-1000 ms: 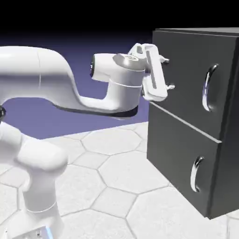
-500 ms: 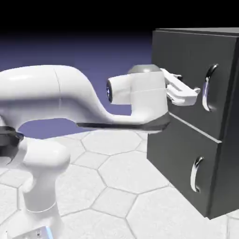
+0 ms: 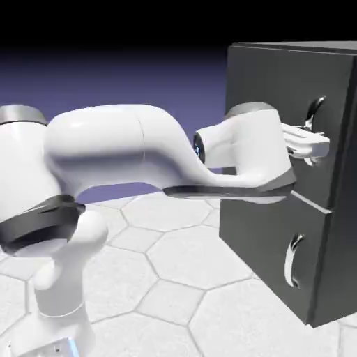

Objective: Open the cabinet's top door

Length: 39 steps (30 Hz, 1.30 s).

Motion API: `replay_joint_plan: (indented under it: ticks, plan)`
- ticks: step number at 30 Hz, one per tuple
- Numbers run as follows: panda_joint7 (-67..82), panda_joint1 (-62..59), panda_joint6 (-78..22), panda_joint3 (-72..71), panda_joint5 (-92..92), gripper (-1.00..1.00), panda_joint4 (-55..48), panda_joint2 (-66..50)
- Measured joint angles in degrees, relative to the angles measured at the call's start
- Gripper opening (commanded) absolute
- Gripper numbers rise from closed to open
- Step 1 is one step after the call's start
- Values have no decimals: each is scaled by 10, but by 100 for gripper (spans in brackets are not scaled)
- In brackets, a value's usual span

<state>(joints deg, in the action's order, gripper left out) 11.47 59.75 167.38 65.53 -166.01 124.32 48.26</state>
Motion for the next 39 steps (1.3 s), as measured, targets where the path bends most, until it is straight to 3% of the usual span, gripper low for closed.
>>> replay_joint_plan:
  ticks: [20, 39]
  plan:
    - [-233, -415, -37, -347, 6, -100, 153, -87]
    - [-11, -778, -3, -687, 449, -100, 357, 145]
